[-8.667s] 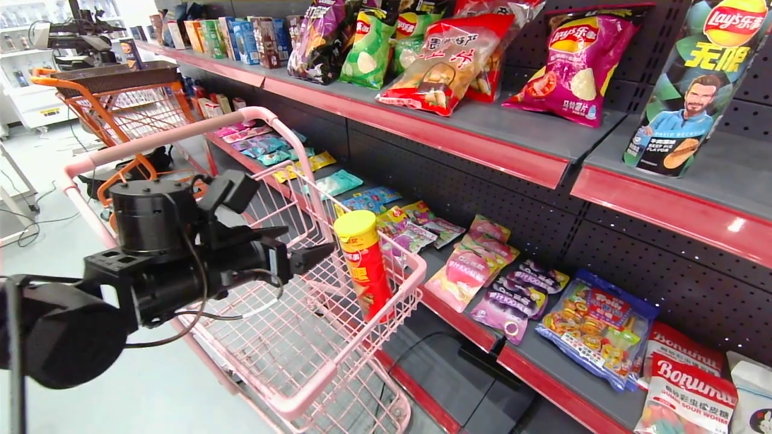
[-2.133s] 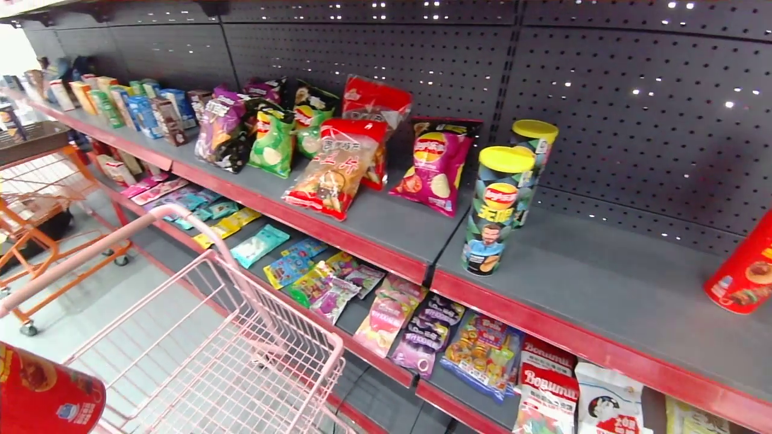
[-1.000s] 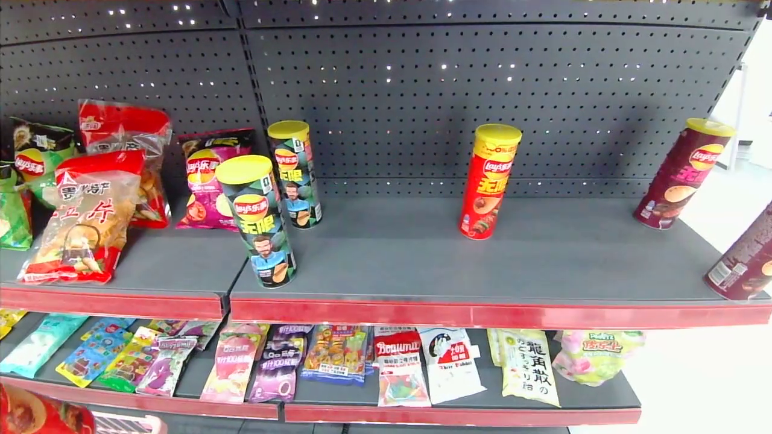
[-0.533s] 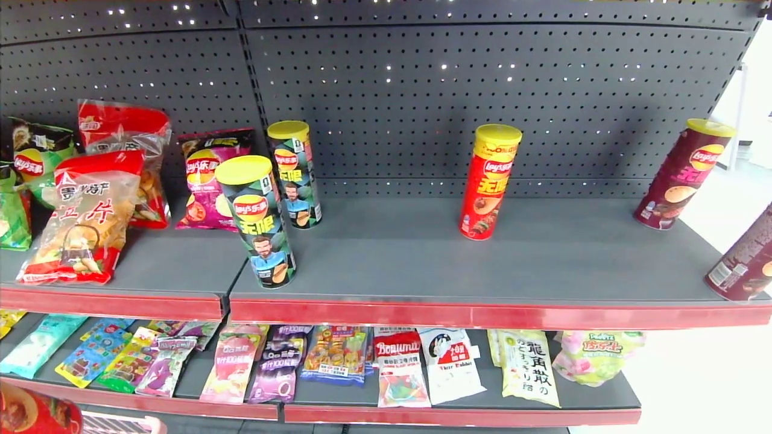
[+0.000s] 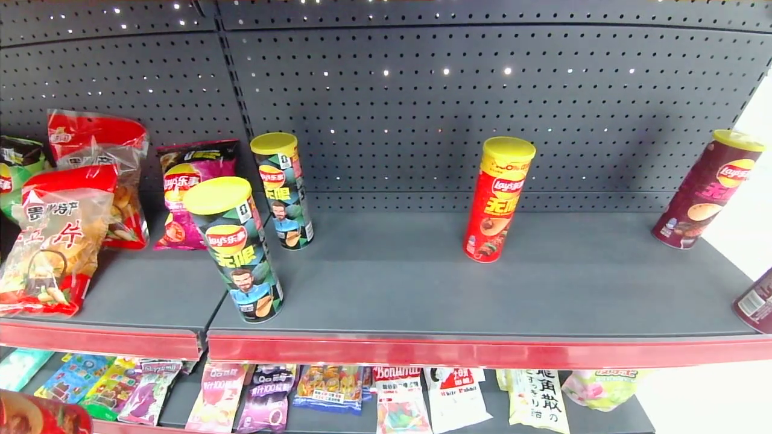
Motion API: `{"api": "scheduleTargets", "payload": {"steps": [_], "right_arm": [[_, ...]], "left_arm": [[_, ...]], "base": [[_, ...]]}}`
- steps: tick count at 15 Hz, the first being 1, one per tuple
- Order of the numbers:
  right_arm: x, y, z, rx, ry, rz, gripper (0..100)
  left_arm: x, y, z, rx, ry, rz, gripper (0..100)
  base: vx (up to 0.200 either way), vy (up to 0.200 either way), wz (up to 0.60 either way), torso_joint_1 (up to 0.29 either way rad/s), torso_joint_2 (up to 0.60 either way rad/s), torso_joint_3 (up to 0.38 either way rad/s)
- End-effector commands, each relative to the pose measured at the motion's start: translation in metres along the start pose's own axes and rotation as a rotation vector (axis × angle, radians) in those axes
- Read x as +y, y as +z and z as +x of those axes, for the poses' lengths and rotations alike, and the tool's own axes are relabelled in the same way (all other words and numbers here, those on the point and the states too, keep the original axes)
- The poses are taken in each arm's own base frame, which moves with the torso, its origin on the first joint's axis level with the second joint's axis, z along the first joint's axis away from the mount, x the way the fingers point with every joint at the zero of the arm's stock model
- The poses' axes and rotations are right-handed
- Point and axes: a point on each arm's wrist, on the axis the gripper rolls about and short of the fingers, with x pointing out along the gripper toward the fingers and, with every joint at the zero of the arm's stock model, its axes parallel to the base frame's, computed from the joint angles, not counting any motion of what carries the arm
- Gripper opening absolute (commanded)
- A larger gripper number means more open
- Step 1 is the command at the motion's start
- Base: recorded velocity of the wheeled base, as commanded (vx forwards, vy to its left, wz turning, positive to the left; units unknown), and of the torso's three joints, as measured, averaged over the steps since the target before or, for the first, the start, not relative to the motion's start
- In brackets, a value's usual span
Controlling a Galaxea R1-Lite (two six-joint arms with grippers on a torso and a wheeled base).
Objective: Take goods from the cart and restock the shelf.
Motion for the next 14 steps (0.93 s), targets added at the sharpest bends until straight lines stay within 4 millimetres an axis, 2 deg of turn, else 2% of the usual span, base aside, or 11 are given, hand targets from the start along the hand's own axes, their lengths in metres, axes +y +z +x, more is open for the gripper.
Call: {"api": "scheduleTargets", "payload": {"steps": [1,3,5,6,7,8,9,11,12,13,14], "right_arm": [[0.0,0.0,0.0,0.0,0.0,-0.001,100],[0.0,0.0,0.0,-0.002,-0.01,-0.002,100],[0.0,0.001,0.0,-0.006,-0.015,-0.013,100],[-0.001,0.06,0.002,-0.048,-0.008,-0.013,100],[-0.001,0.088,0.01,-0.039,-0.006,0.022,100],[-0.001,0.141,0.029,-0.041,0.007,0.113,100],[0.0,0.151,0.044,0.005,0.057,0.079,100],[0.003,0.154,0.073,0.099,0.166,-0.007,100],[0.005,0.165,0.102,0.156,0.233,-0.026,100],[0.007,0.169,0.115,0.175,0.281,-0.025,100],[0.014,0.175,0.139,0.22,0.399,-0.015,100]], "left_arm": [[0.0,0.0,-0.004,-0.014,-0.004,-0.007,0],[-0.004,-0.004,-0.025,-0.022,-0.084,-0.09,0],[-0.006,-0.004,-0.035,-0.036,-0.129,-0.132,0],[-0.007,-0.007,-0.039,-0.012,-0.145,-0.155,0],[-0.007,-0.007,-0.038,-0.006,-0.146,-0.164,0],[-0.007,-0.009,-0.036,0.011,-0.15,-0.19,0],[-0.007,-0.01,-0.031,0.037,-0.152,-0.194,0],[-0.006,-0.007,-0.026,0.052,-0.151,-0.197,0],[-0.006,-0.005,-0.022,0.06,-0.16,-0.199,0],[-0.006,-0.005,-0.021,0.064,-0.168,-0.203,0],[-0.006,-0.004,-0.018,0.075,-0.225,-0.213,0]], "base": [[0.0,0.0,0.0,0.0,0.0,0.0],[0.0,0.0,0.0,0.0,0.0,0.0],[0.0,0.0,0.0,0.0,0.0,0.0],[0.0,0.0,0.0,0.0,0.0,0.0],[0.0,0.0,0.0,0.0,0.0,0.0],[0.0,0.0,0.0,0.0,0.0,0.0],[0.0,0.0,0.0,0.0,0.0,0.0],[0.0,0.0,0.0,0.0,0.0,0.0],[0.0,0.0,0.0,0.0,0.0,0.0],[0.0,0.0,0.0,0.0,0.0,0.0],[0.0,0.0,0.0,0.0,0.0,0.0]]}}
